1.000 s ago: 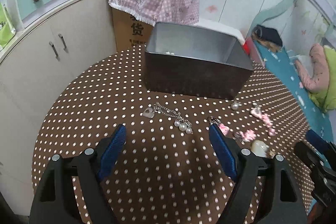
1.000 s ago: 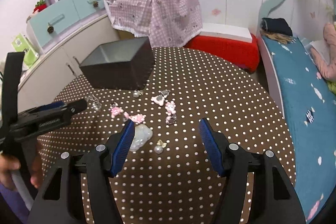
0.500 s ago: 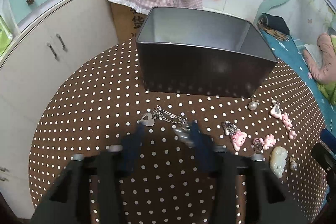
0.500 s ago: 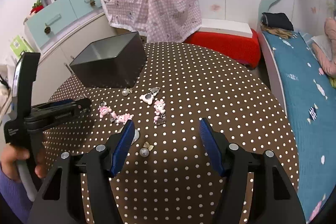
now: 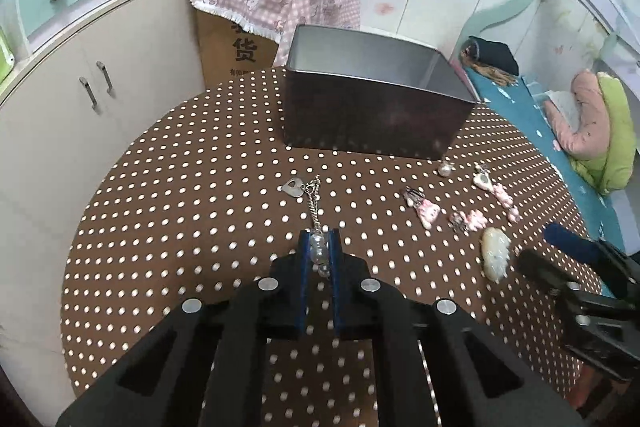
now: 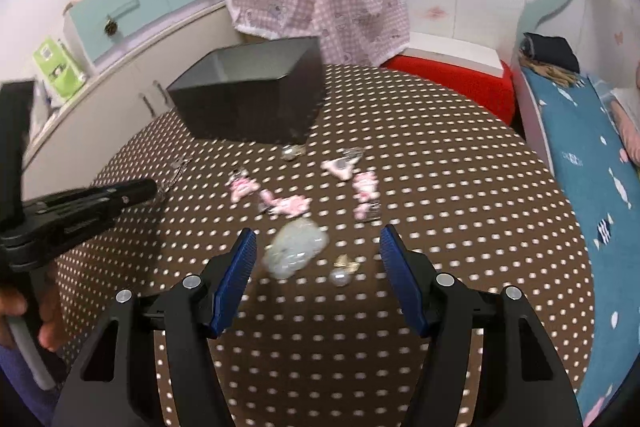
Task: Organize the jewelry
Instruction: 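Grasp the pale jade pendant with the right gripper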
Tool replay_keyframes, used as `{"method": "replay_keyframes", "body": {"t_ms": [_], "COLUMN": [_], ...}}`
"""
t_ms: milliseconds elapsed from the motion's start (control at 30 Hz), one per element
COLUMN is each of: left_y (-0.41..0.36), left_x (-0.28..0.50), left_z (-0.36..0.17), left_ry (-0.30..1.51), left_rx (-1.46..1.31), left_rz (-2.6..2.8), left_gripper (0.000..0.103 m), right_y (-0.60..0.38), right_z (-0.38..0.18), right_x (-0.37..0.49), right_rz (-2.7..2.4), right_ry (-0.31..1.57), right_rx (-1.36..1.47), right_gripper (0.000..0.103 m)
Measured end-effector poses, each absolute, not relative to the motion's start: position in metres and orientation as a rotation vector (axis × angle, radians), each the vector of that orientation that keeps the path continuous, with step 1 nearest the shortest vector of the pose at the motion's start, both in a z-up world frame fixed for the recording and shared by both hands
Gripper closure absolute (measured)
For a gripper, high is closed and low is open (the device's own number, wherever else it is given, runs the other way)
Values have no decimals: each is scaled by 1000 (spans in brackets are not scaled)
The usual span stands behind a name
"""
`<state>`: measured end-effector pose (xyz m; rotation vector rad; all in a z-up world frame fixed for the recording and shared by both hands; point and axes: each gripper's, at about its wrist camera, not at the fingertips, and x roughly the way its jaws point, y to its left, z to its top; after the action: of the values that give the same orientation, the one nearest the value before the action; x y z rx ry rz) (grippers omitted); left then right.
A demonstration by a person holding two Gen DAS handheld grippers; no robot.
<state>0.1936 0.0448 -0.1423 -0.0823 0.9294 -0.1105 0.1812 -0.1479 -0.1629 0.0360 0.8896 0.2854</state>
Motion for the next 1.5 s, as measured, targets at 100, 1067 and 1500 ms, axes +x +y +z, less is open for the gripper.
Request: {"method": "replay_keyframes", "body": {"t_ms": [100,1067,1500], "left_y": [50,51,52], "left_x": [185,173,167], "left_z": [-139,-149,-138], "left_ry": [923,952,930], "left_rx": [-105,-177,-197], "left_rz": [-139,-232,-267], "left_gripper": [95,95,95], "right_y": [-136,-129,-119], "right_z": [-167,-179,-168], "right_x": [181,191,191], "right_rz": [278,232,306], "right_ry": [907,927,912], "right_rx": [26,-64,-37], "right_gripper": [41,71,74]}}
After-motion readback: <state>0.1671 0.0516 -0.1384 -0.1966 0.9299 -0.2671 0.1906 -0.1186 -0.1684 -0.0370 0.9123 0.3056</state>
